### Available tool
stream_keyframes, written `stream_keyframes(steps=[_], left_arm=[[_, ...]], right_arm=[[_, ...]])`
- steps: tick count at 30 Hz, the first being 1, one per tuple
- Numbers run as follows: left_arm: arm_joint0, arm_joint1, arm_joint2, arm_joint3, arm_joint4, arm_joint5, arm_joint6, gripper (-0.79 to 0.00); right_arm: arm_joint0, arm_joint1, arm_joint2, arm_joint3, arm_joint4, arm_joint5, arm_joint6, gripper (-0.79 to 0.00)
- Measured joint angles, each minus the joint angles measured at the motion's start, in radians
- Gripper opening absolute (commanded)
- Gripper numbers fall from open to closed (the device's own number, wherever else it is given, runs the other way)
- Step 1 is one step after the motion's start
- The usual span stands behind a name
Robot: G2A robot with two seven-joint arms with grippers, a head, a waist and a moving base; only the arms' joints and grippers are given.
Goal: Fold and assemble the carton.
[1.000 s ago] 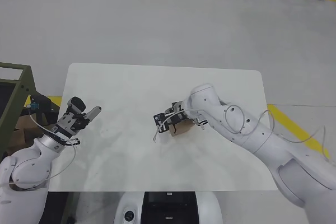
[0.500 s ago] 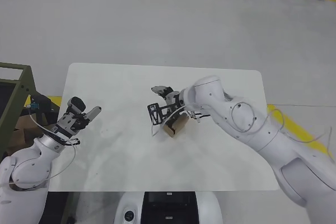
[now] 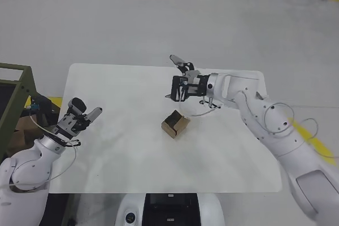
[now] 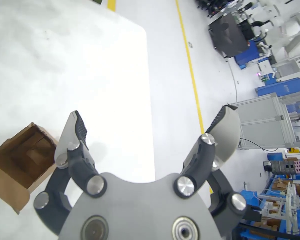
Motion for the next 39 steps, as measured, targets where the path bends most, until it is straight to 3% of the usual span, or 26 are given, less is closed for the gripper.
stream_keyframes(steps=[6, 11, 16, 20, 33, 39], left_arm=[[0.026, -0.002, 0.023, -0.081, 0.114, -0.009, 0.005, 0.0], [0.066, -0.007, 0.056, -0.167, 0.405, 0.028, 0.084, 0.0], [0.095, -0.015, 0.158, -0.198, 0.678, 0.087, 0.183, 0.0], [0.077, -0.02, 0.223, -0.198, 0.808, 0.161, 0.206, 0.0], [0.074, -0.02, 0.226, -0.197, 0.821, 0.17, 0.205, 0.0], [-0.013, -0.027, 0.361, -0.142, 0.87, 0.168, 0.136, 0.0]], right_arm=[[-0.077, 0.039, 0.091, 0.001, -0.018, -0.073, -0.09, 0.0], [-0.102, 0.055, 0.119, 0.021, -0.051, -0.103, -0.121, 0.0], [-0.117, 0.062, 0.134, 0.053, -0.074, -0.086, -0.125, 0.0], [-0.118, 0.06, 0.128, 0.072, -0.064, -0.089, -0.132, 0.0], [-0.118, 0.06, 0.129, 0.071, -0.064, -0.089, -0.132, 0.0], [-0.147, 0.06, 0.138, 0.072, -0.032, -0.054, -0.153, 0.0]])
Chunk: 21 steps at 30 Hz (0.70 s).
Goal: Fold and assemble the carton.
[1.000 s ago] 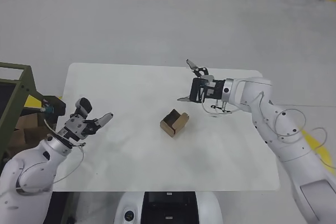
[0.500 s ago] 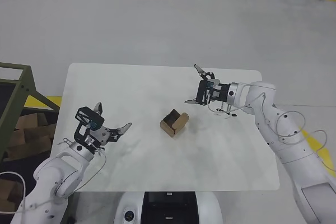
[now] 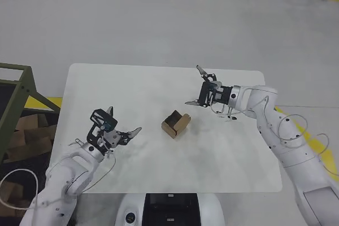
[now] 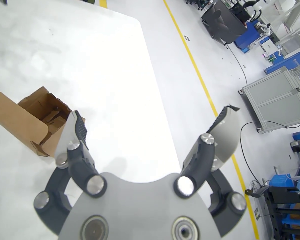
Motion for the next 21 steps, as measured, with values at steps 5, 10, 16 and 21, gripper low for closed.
stream_keyframes(steps=[5, 10, 16, 21], left_arm=[[-0.183, -0.011, 0.128, 0.121, 0.033, 0.02, -0.098, 0.0], [-0.278, -0.025, 0.233, 0.159, 0.026, 0.04, -0.146, 0.0], [-0.309, -0.035, 0.299, 0.178, 0.052, 0.062, -0.159, 0.0], [-0.289, -0.033, 0.304, 0.175, 0.087, 0.049, -0.137, 0.0]], right_arm=[[0.017, -0.008, -0.022, 0.05, -0.005, -0.014, 0.065, 0.0], [0.032, -0.021, -0.051, 0.095, 0.02, -0.019, 0.084, 0.0], [0.053, -0.038, -0.09, 0.126, 0.03, -0.029, 0.07, 0.0], [0.078, -0.05, -0.124, 0.152, 0.011, -0.046, 0.062, 0.0]])
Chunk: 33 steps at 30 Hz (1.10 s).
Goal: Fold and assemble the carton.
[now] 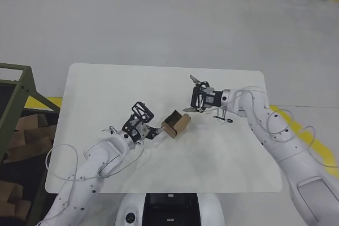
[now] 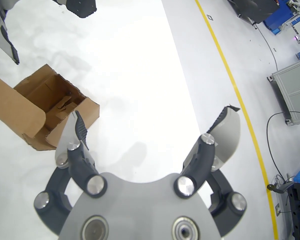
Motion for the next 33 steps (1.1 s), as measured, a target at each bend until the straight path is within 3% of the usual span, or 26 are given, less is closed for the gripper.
stream_keyframes(steps=[10, 33], left_arm=[[-0.028, -0.008, 0.023, 0.029, 0.007, 0.021, 0.003, 0.0], [-0.087, -0.027, 0.078, 0.109, 0.004, 0.043, 0.009, 0.0]], right_arm=[[0.036, -0.035, -0.069, 0.06, -0.002, 0.013, 0.018, 0.0], [0.046, -0.056, -0.091, 0.085, -0.012, 0.014, -0.008, 0.0]])
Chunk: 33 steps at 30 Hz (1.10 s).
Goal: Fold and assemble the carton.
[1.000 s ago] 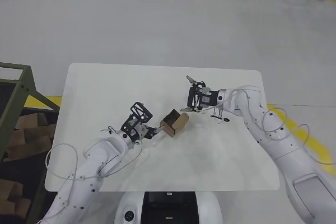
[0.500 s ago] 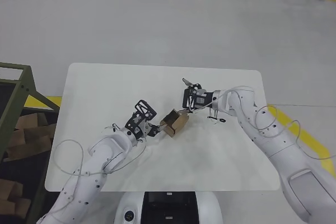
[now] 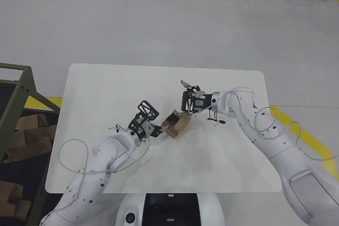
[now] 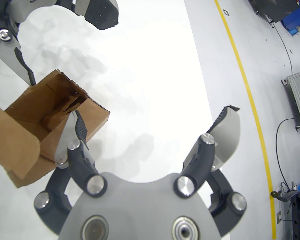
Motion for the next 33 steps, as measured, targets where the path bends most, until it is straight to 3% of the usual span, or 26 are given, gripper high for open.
stream_keyframes(steps=[20, 33], left_arm=[[0.006, -0.003, -0.022, -0.025, -0.012, -0.006, -0.008, 0.0], [0.088, 0.009, -0.089, -0.118, -0.029, -0.059, 0.009, 0.0]], right_arm=[[0.035, -0.033, -0.042, 0.028, -0.008, -0.022, 0.096, 0.0], [0.054, -0.049, -0.049, 0.073, -0.001, -0.027, 0.088, 0.0]])
